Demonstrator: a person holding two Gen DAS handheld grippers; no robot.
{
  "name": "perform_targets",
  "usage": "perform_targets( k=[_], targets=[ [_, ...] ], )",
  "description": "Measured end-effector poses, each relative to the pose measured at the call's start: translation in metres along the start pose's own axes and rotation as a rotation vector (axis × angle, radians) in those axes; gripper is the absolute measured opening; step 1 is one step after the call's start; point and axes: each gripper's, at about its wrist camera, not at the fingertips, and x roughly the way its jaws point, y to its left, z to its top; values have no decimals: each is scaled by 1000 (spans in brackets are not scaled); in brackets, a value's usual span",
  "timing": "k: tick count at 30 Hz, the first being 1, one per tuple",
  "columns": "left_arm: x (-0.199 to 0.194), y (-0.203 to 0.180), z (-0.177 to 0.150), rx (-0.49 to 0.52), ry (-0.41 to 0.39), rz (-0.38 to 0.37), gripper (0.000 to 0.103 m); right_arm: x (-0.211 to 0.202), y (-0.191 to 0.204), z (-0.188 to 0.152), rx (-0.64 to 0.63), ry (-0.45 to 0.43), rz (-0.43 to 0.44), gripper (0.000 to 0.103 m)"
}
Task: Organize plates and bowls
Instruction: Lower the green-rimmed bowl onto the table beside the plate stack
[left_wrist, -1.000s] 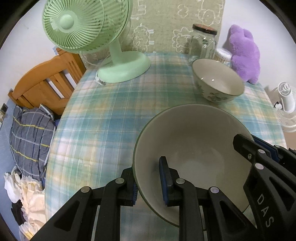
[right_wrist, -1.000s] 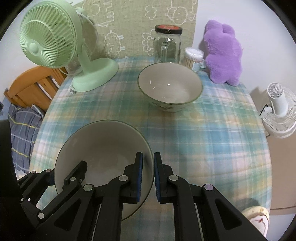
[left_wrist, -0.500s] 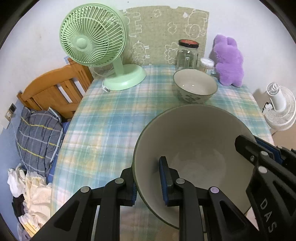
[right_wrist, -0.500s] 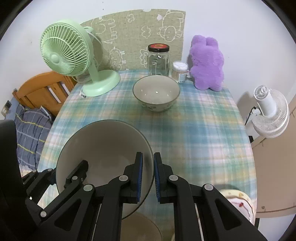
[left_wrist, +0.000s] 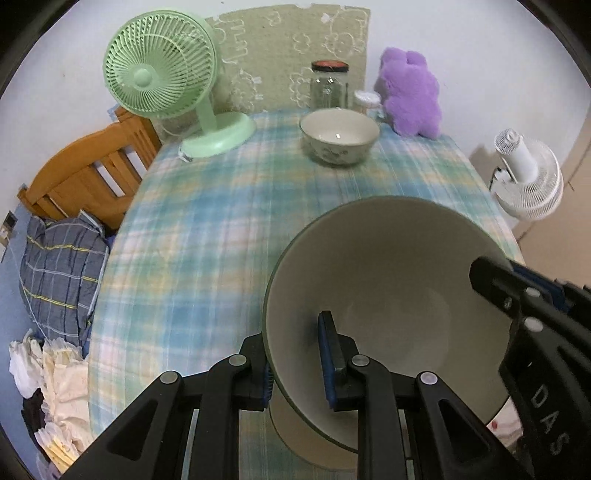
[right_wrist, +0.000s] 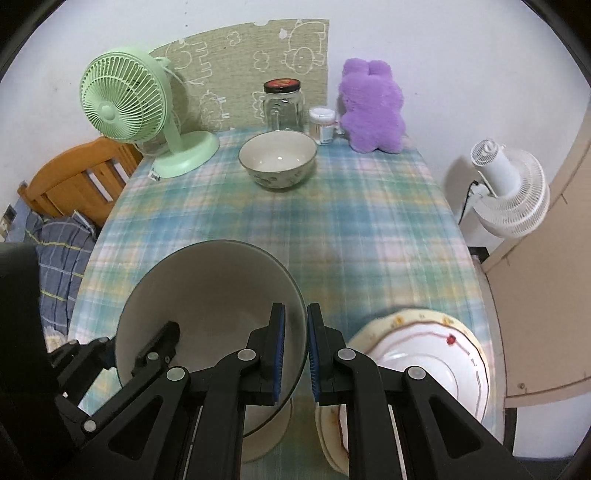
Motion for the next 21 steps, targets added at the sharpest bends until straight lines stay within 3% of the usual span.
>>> perform_targets(
  k=[12,21],
  targets=[
    [10,13,-38,41,54,-21,19,5,17,-41,22,71,-39,15],
    [19,23,-47,44,57,-22,19,22,28,-59,25,125,-57,15]
  ],
)
